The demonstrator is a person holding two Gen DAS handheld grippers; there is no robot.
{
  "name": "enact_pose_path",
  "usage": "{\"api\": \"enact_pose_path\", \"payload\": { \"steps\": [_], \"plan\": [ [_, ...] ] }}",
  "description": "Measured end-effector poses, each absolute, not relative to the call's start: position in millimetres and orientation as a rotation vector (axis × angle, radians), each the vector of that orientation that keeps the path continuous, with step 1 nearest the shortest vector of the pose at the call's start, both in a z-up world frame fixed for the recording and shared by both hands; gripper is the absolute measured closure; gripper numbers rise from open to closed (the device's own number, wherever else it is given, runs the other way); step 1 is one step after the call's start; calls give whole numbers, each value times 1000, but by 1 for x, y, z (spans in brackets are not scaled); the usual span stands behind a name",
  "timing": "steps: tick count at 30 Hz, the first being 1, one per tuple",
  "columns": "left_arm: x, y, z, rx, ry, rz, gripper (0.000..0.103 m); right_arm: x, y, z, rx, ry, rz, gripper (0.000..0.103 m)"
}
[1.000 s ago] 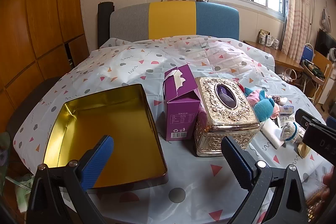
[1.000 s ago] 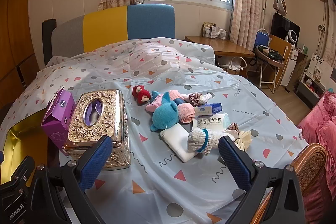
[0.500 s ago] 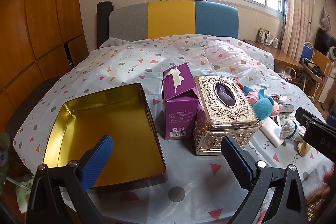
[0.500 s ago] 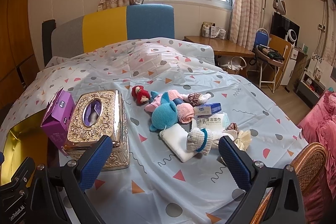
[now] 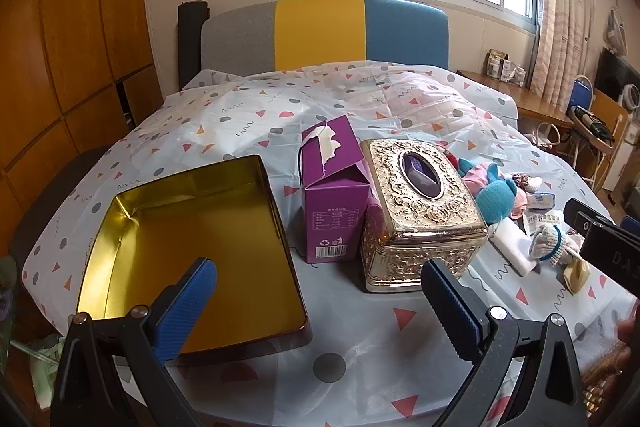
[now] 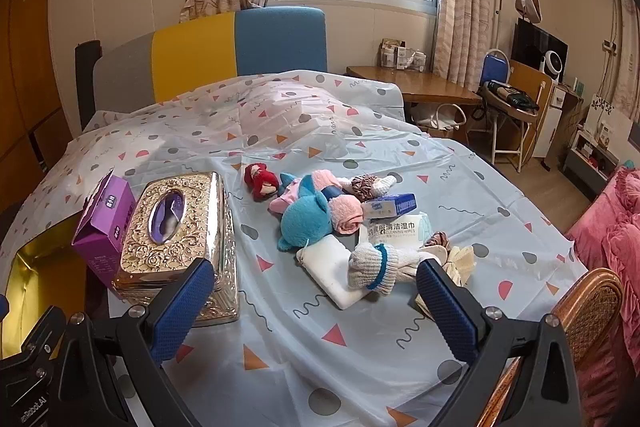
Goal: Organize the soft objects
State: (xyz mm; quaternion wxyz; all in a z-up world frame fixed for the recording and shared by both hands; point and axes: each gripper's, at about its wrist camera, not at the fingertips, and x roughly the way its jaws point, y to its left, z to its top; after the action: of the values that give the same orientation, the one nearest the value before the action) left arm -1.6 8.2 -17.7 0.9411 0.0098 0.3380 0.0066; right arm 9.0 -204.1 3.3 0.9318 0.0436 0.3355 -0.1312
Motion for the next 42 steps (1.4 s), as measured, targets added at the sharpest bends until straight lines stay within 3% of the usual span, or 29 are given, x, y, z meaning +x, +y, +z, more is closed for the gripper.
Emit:
{"api": "enact_pose_path", "payload": {
  "steps": [10, 29, 31, 33, 42],
  "plan": [
    [8, -2, -25, -45, 775, -307, 0, 11, -247, -1, 210, 720, -246, 0],
    [54, -180, -33, 294, 872, -671, 0, -31, -384, -5, 411, 701, -467, 0],
    [65, -202, -40, 368, 867, -711, 11, -33, -389, -9, 421, 708, -466, 0],
    [75, -223, -48, 439, 875, -736, 15, -35, -393, -12, 426, 714, -464, 0],
    [101, -294, -84, 593, 901, -855, 16, -39, -423, -18, 489, 723, -496, 0]
  ]
}}
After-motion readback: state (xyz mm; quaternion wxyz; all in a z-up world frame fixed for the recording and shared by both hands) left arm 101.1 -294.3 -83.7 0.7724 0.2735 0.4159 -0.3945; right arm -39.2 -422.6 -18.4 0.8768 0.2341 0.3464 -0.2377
